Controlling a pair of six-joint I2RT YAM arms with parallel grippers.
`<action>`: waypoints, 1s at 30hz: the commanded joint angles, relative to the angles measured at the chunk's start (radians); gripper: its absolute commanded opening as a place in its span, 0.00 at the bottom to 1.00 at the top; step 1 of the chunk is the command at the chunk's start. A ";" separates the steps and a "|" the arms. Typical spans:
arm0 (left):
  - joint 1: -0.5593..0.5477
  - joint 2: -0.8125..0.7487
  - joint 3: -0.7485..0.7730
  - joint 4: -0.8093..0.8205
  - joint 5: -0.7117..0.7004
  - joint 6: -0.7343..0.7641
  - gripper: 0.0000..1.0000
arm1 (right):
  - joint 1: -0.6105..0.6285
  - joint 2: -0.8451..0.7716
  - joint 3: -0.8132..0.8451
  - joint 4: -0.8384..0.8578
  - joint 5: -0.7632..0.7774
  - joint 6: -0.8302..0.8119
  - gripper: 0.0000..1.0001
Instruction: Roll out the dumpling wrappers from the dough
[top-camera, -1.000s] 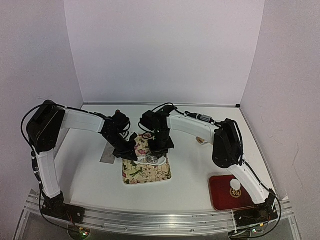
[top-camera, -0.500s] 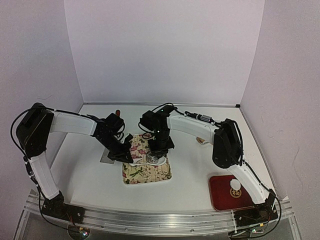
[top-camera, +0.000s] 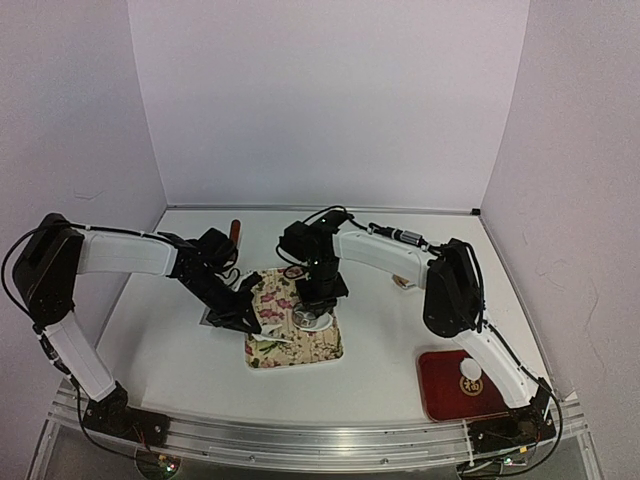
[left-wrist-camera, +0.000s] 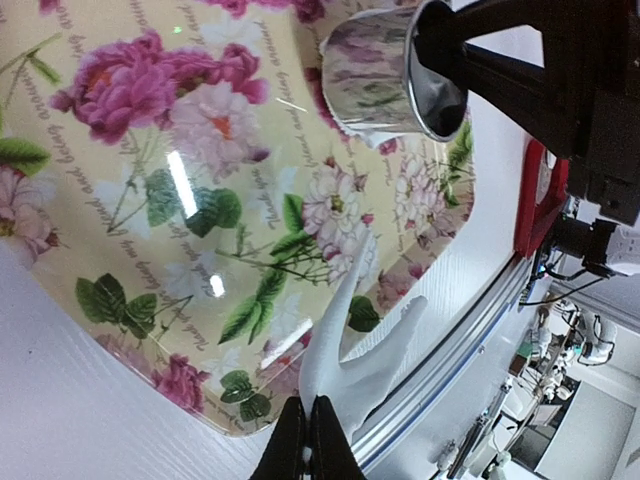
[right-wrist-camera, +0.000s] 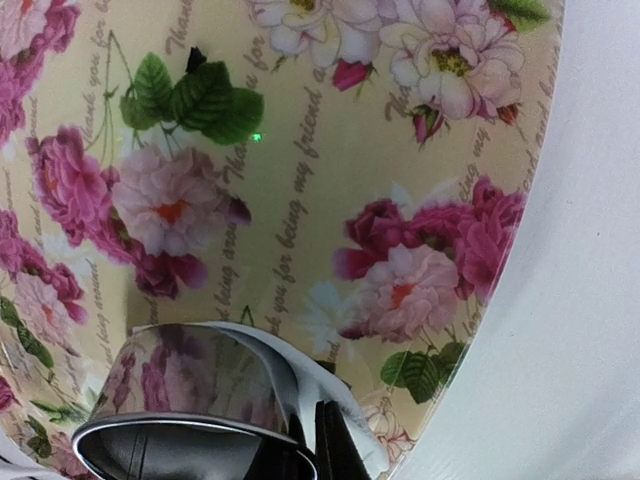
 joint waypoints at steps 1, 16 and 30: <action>0.002 0.010 0.025 0.040 0.110 0.043 0.04 | -0.008 0.090 -0.047 -0.059 -0.002 -0.018 0.12; -0.003 0.023 0.099 -0.016 -0.018 0.087 0.54 | -0.038 -0.131 -0.060 0.090 -0.166 0.031 0.42; -0.140 0.165 0.441 -0.071 -0.351 0.228 1.00 | -0.135 -0.399 -0.414 0.253 -0.182 0.148 0.64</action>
